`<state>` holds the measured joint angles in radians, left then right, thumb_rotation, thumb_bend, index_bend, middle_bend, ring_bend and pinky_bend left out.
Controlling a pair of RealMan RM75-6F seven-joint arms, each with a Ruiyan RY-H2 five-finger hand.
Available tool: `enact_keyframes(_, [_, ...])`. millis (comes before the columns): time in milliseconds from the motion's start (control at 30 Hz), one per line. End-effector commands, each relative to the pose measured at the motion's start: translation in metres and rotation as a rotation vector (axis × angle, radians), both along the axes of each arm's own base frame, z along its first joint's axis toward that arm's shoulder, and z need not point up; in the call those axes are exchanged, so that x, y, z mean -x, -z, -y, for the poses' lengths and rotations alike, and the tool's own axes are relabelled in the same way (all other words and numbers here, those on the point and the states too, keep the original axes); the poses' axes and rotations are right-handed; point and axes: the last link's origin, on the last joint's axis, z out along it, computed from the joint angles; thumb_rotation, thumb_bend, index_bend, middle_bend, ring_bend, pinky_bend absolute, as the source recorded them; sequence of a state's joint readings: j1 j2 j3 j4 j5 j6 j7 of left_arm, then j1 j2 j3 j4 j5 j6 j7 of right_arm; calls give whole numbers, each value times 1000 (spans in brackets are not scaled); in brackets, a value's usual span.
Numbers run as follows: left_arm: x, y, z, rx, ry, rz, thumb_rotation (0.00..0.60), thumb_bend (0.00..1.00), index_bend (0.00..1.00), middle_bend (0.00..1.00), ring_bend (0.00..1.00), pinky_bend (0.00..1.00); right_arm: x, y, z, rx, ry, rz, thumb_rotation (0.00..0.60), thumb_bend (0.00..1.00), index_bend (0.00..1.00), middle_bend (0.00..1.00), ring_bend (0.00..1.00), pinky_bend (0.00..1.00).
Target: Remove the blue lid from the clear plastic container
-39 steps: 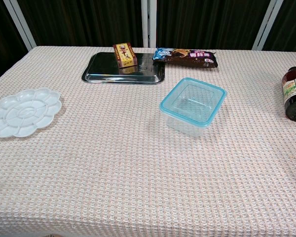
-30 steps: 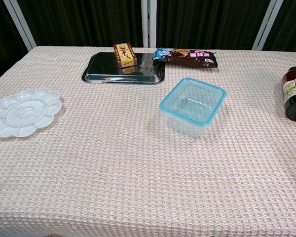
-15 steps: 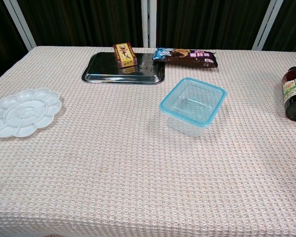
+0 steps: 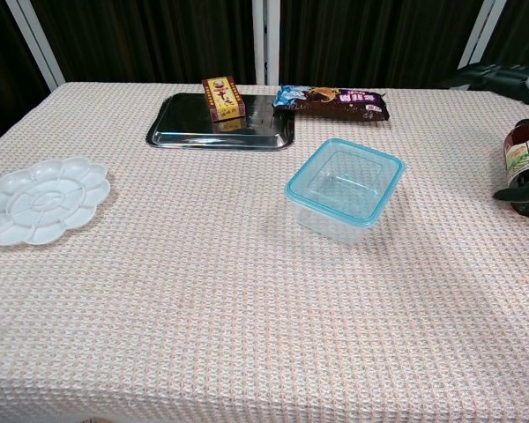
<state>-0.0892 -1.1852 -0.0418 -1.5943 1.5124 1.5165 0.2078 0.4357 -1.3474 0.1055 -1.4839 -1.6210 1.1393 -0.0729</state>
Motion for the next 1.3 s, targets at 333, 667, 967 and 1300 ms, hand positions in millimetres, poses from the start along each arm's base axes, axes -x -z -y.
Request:
enact_keyframes(333, [3,1,-1,10,0,13,600,0,121,99,0,46,-73,87,42,-129,-165,-9,600,26,0,0,0,0])
enact_keyframes(667, [3,0,3,15,1,8,600,0,122,99,0,46,-167,144,73,-176,-265,13,600,24,0,0,0,0])
enact_keyframes(967, [-1,-1,-3,22,20,20,600,0,139,99,0,46,-156,108,55,-325,-194,126,600,43,0,21,0,0])
enact_keyframes(1300, [-82,23,-78,260,295,49,600,0,137,99,0,49,-57,-17,27,-47,-67,175,600,74,0,73,0,0])
